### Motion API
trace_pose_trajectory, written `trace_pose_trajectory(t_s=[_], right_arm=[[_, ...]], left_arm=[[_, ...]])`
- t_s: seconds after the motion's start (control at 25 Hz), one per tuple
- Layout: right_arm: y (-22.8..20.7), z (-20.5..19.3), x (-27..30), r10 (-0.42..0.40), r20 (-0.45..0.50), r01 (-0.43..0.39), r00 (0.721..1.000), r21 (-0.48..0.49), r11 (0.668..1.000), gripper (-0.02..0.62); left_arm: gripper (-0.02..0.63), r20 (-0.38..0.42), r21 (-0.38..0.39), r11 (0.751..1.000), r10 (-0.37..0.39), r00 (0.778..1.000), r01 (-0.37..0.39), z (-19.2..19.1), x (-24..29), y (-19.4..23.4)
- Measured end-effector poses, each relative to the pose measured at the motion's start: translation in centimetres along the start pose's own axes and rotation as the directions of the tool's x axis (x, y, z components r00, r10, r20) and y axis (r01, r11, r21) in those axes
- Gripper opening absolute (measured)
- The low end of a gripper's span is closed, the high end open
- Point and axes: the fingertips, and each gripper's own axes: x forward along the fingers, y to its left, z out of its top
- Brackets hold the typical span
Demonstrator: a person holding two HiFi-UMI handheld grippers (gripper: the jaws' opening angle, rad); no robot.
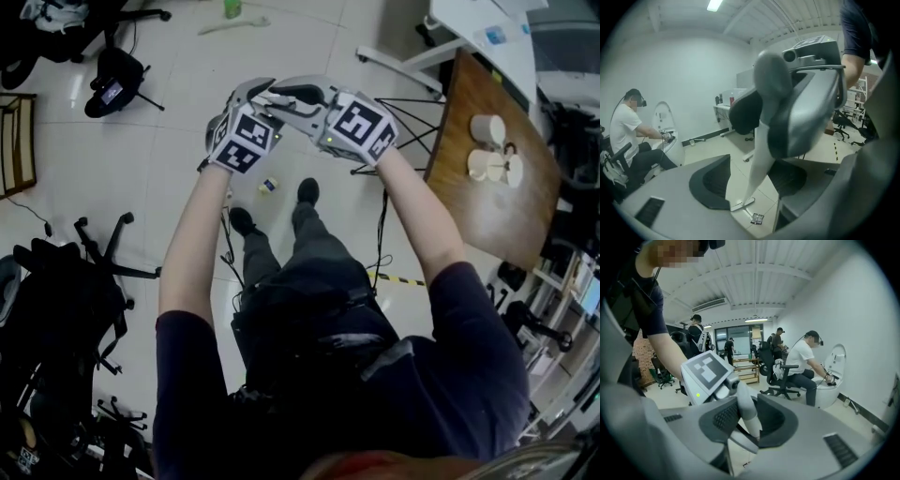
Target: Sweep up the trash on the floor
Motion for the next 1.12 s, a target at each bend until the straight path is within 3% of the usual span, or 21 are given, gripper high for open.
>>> trace_pose_trajectory(t_s=[0.2, 0.52, 0.84, 0.96, 1.12], right_arm=[[-0.3, -0.6, -1.0, 0.019, 0.026, -0.02, 0.999, 0.028, 0.999, 0.12], [0.3, -2.4, -1.8, 0.072, -0.007, -0.071, 0.997, 0.077, 0.994, 0.126], [2.5, -2.0, -0.8, 0.081, 0.018, -0.083, 0.997, 0.143, 0.986, 0.135], [4.5, -2.0, 0.0, 0.11, 0.013, -0.111, 0.994, 0.162, 0.981, 0.138], [7.6, -2.4, 1.6, 0.149, -0.007, -0.146, 0.989, 0.164, 0.976, 0.143]], left_arm=[[0.101, 0.031, -0.014, 0.996, -0.091, 0.995, 0.092, 0.8, 1.6, -2.0], [0.101, -0.032, 0.024, 0.983, -0.18, 0.983, 0.18, -0.5, 2.6, -4.2], [0.104, -0.037, -0.008, 0.981, -0.193, 0.981, 0.193, -1.5, 0.5, -4.6], [0.104, -0.058, 0.016, 0.978, -0.207, 0.977, 0.209, -2.8, -0.8, -5.2], [0.109, -0.046, -0.01, 0.981, -0.195, 0.98, 0.194, -4.9, -2.8, -6.0]])
